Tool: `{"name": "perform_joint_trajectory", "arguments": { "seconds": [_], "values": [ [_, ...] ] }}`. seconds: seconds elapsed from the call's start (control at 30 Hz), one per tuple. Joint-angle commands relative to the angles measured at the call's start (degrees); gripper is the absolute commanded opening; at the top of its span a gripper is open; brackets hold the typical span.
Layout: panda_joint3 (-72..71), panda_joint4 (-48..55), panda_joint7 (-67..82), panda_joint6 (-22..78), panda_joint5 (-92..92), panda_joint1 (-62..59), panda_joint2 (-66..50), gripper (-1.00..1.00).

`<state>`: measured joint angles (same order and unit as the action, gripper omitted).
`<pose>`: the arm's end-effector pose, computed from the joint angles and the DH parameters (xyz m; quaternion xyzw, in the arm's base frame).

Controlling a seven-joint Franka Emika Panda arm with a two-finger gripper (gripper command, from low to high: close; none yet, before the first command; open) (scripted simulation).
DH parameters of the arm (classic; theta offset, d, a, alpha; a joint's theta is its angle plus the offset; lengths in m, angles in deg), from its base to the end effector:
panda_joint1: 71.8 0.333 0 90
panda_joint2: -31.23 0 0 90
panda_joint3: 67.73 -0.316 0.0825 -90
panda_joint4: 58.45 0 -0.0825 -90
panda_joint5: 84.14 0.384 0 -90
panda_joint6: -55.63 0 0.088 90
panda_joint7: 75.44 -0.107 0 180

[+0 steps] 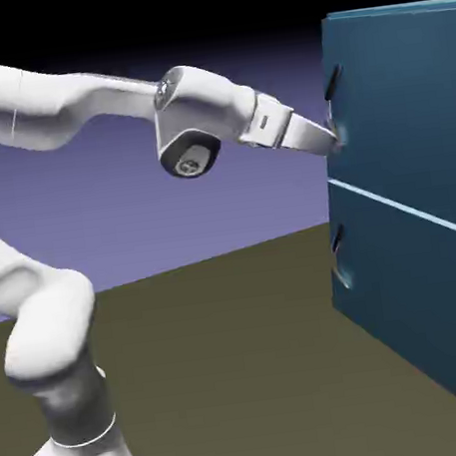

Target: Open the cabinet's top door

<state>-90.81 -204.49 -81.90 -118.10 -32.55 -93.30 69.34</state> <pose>0.3956 -0.0168 0.5931 -0.7667 0.3467 -0.5065 0.1883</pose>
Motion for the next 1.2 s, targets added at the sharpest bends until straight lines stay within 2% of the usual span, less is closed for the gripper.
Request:
{"name": "perform_joint_trajectory", "arguments": {
  "seconds": [0.0, 1.17],
  "values": [
    [-1.1, 0.7, 1.7, 0.0, 2.5, -1.1, 0.3, 0.00],
    [-40.2, 26.0, 62.6, 0.5, 89.7, -38.6, 9.5, 0.00]
  ]
}}
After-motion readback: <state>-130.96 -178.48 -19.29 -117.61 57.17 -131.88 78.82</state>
